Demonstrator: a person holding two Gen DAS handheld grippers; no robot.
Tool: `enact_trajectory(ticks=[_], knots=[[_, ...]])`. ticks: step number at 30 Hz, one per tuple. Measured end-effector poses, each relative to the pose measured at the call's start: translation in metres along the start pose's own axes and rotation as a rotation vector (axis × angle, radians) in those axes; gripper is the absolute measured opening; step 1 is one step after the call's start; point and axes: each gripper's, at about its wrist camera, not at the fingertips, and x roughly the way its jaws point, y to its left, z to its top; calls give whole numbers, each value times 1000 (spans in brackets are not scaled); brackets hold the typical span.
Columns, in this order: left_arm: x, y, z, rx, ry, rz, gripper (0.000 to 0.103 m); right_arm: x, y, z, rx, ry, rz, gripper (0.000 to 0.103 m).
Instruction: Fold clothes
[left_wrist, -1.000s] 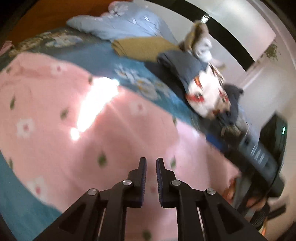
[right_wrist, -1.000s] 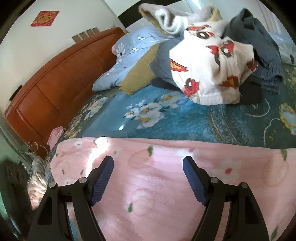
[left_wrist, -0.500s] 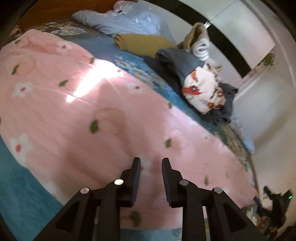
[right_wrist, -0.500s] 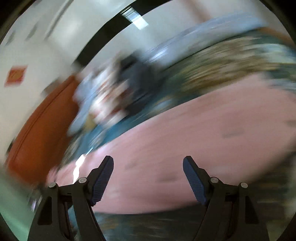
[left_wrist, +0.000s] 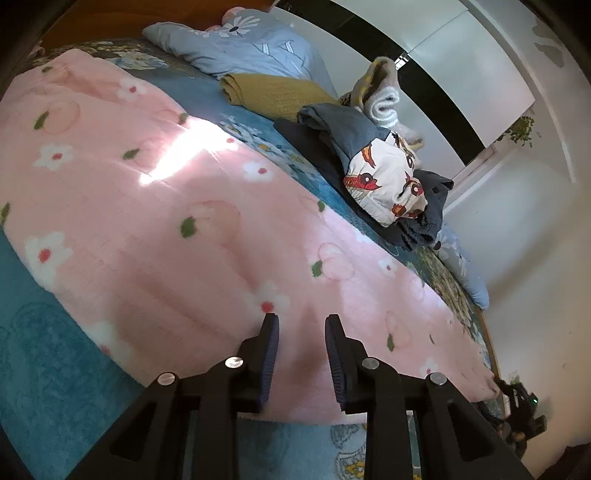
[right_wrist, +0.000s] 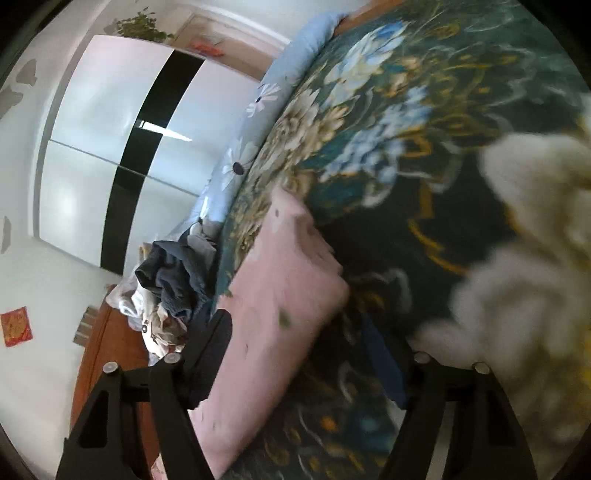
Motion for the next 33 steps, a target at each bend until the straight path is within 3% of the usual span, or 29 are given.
enact_trajectory(ticks=[1,5,7,10,14,18,23,28,33], knots=[[-1,0,0,1,-1,-1,29,8,-2,3,22,1,-9,54],[-2,4,3,-4,-5,-12,29,28,-5,13,55,-13,5,37],[-3,5,6,-3,-7,-16,29,35,-3,16,67,-12,6,22],[-8,6,13,16,-25,-10,29,30,14,13,50,-21,33,17],[-16,18,27,-1,-62,-16,32,20,84,-5,-133,-19,94,17],[-22,41,30,-53,-89,-29,34,26,169,-47,-343,24,199,17],[-34,59,26,-74,-132,-37,35,77,247,-128,-469,189,330,17],[-35,63,26,-74,-134,-41,36,143,296,-219,-550,356,317,17],[-33,62,25,-59,-115,-64,36,176,312,-303,-707,475,238,17]])
